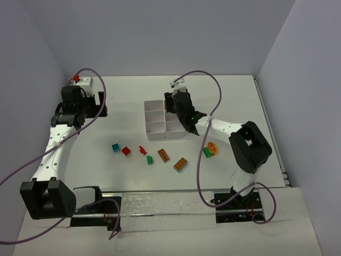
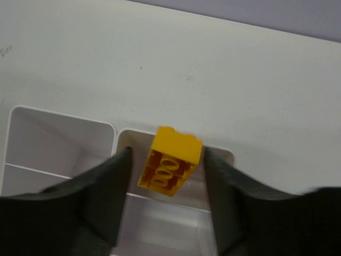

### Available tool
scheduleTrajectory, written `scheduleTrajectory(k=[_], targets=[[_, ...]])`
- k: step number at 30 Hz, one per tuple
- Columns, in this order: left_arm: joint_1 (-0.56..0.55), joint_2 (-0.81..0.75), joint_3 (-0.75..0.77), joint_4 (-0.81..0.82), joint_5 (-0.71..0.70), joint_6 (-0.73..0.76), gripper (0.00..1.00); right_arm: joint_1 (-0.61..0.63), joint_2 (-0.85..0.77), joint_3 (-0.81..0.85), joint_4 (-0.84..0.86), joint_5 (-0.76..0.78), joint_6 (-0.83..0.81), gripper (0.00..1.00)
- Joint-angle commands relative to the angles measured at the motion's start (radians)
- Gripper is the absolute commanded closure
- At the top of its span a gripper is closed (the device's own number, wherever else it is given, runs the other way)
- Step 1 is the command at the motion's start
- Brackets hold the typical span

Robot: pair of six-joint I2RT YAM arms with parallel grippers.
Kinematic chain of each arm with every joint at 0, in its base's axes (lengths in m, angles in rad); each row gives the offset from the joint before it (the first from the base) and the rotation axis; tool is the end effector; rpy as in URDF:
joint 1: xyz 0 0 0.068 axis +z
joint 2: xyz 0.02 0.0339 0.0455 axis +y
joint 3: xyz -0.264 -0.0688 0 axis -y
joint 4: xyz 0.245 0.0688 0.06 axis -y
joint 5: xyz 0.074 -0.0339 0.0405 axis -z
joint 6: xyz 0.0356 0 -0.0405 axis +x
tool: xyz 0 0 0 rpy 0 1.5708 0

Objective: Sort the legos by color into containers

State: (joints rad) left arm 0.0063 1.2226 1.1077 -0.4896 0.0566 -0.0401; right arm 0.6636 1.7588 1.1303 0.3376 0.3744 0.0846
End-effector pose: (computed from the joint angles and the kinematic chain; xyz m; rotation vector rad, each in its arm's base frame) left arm 0.2703 -0.0003 0.3309 -0.0182 2.1752 -0.0808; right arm 0.3274 0.2395 0.2466 -0.2746 1.8240 0.1749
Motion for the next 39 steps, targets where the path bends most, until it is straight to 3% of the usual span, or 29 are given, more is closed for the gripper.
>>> scheduleTrajectory(k=[1, 4, 12, 18, 20, 24, 27, 31, 35, 39], targets=[[0.002, 0.009, 0.046, 0.019, -0.011, 0.013, 0.01, 0.008, 0.005, -0.005, 0.049, 0.020, -0.001, 0.28], [0.003, 0.009, 0.048, 0.019, -0.010, 0.014, 0.01, 0.010, -0.019, -0.009, 0.035, 0.001, 0.006, 0.17], [0.002, 0.002, 0.060, 0.011, 0.015, 0.028, 0.01, 0.022, -0.138, 0.041, -0.156, -0.042, 0.055, 0.16], [0.002, -0.014, 0.054, -0.018, 0.137, 0.130, 0.01, -0.024, -0.294, 0.080, -0.406, -0.208, -0.076, 0.11], [0.001, -0.024, 0.055, -0.042, 0.215, 0.179, 0.01, -0.108, -0.363, 0.062, -0.524, -0.415, -0.192, 0.01], [0.003, -0.024, 0.073, -0.092, 0.348, 0.236, 0.01, -0.288, -0.466, 0.025, -0.761, -0.770, -0.444, 0.00], [0.002, -0.019, 0.090, -0.132, 0.449, 0.266, 0.01, -0.448, -0.419, 0.118, -1.112, -0.981, -0.831, 0.00], [-0.026, -0.033, 0.071, -0.107, 0.500, 0.266, 0.01, -0.553, -0.366, 0.106, -1.439, -0.986, -1.208, 0.00], [-0.038, -0.018, 0.074, -0.110, 0.516, 0.263, 0.01, -0.651, -0.367, -0.038, -1.466, -0.969, -1.559, 0.00], [-0.056, -0.004, 0.085, -0.127, 0.519, 0.260, 0.01, -0.686, -0.274, -0.079, -1.471, -0.956, -1.745, 0.00]])
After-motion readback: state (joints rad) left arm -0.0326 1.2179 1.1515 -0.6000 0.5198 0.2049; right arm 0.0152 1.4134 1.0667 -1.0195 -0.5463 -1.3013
